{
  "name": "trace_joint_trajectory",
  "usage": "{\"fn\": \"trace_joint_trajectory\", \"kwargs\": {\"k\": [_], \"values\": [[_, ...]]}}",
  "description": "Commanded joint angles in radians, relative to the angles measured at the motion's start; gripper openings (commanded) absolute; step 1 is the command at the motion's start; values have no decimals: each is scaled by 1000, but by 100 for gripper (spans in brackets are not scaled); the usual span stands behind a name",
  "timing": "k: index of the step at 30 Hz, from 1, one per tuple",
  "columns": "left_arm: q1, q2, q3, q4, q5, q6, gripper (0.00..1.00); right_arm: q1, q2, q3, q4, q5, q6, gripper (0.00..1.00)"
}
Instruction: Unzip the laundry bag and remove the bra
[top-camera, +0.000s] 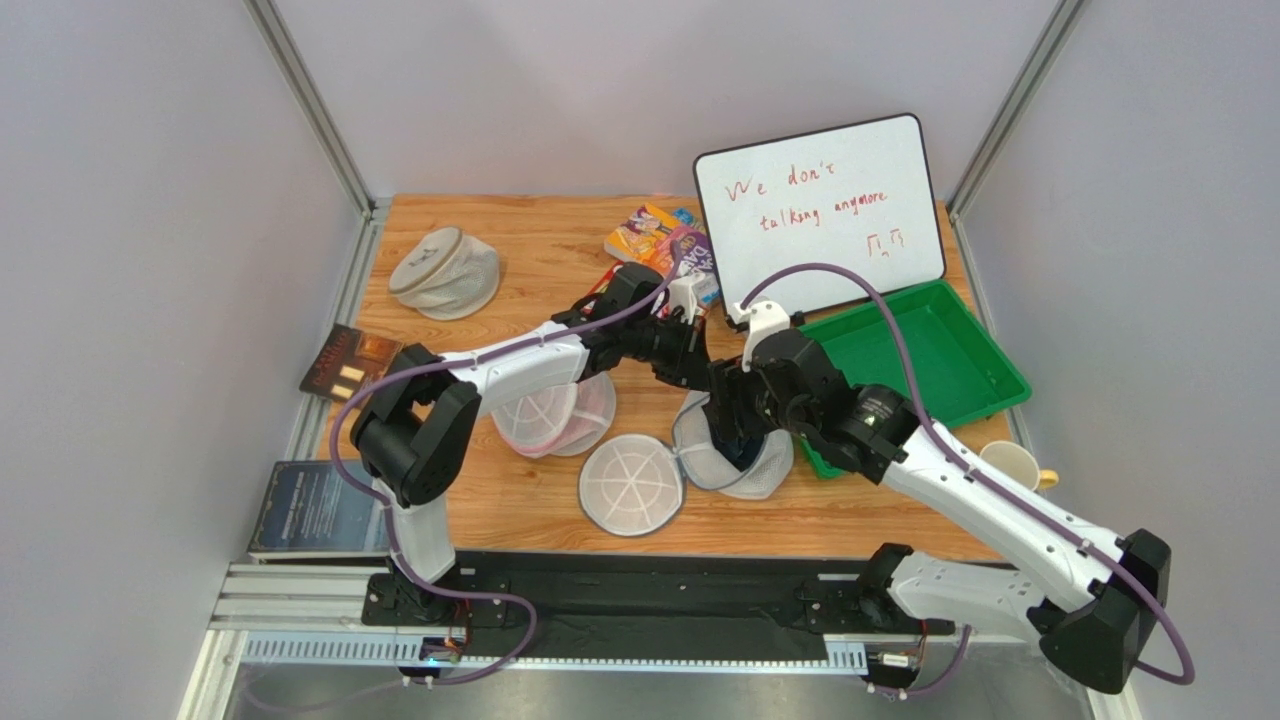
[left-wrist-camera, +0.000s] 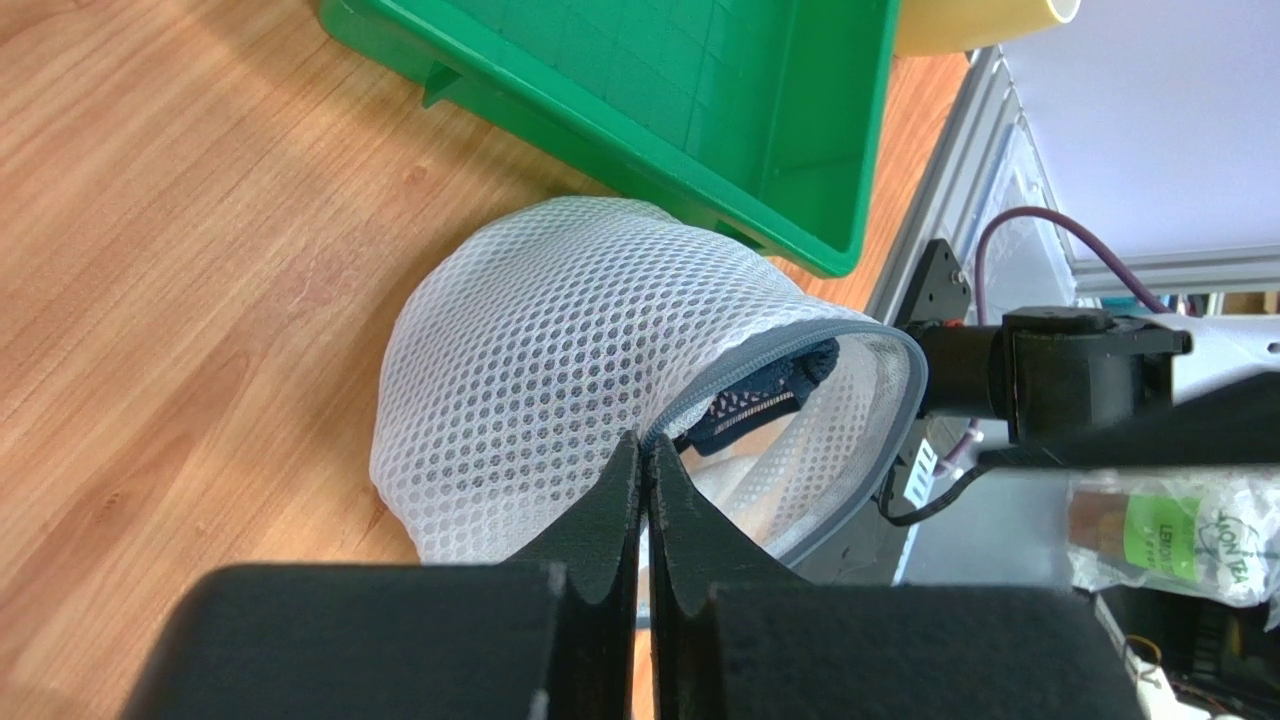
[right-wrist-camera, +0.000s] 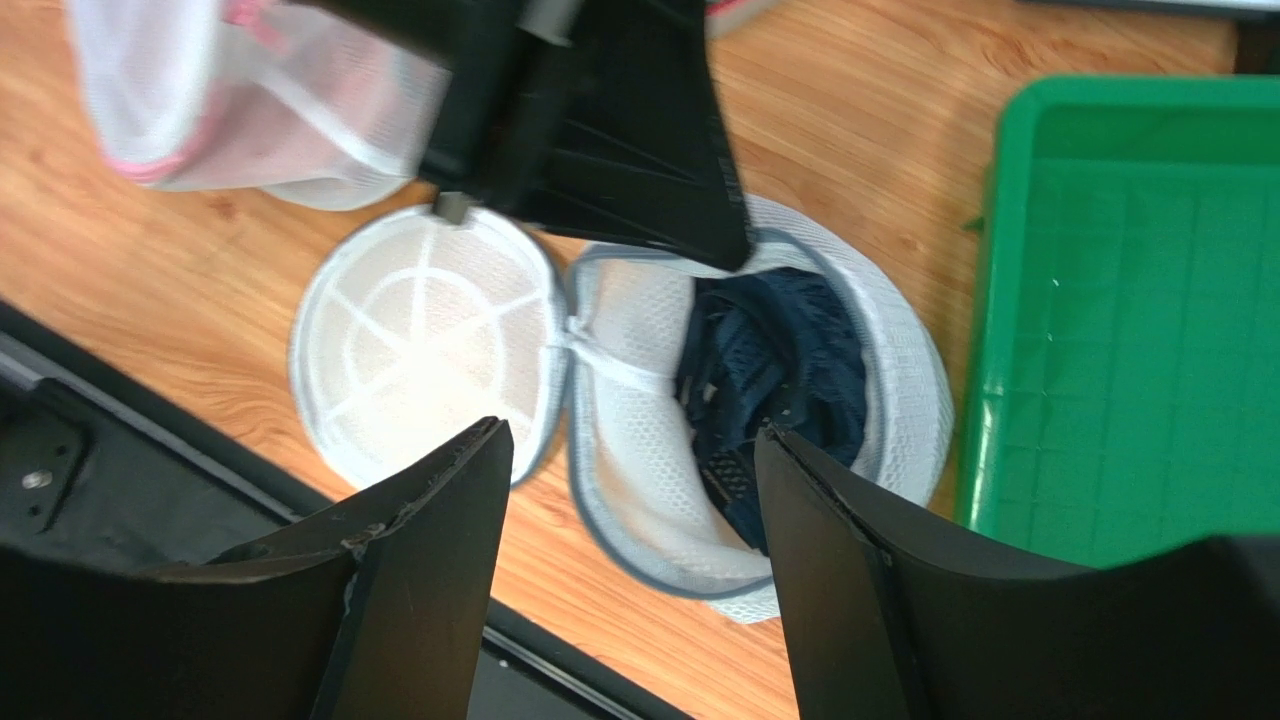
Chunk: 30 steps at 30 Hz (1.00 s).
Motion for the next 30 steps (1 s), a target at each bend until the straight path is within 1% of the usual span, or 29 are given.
{"fn": "trace_joint_trajectory", "kwargs": {"k": [1, 5, 10, 19, 27, 30], "values": [[0, -66, 31, -11, 10, 37, 0, -51, 40, -15, 41, -41, -45, 65], [5, -74, 31, -13, 13, 35, 0, -64, 74, -10, 49, -76, -59, 61], [8, -77, 33, -17, 14, 38, 0, -73, 104, -23, 61, -59, -69, 61], [8, -88, 33, -25, 20, 48, 0, -88, 156, -15, 60, 85, -73, 62], [8, -85, 36, -25, 31, 54, 0, -88, 187, -26, 63, 148, -97, 62], [8, -85, 37, -28, 31, 57, 0, -88, 189, -42, 89, 159, -106, 62]]}}
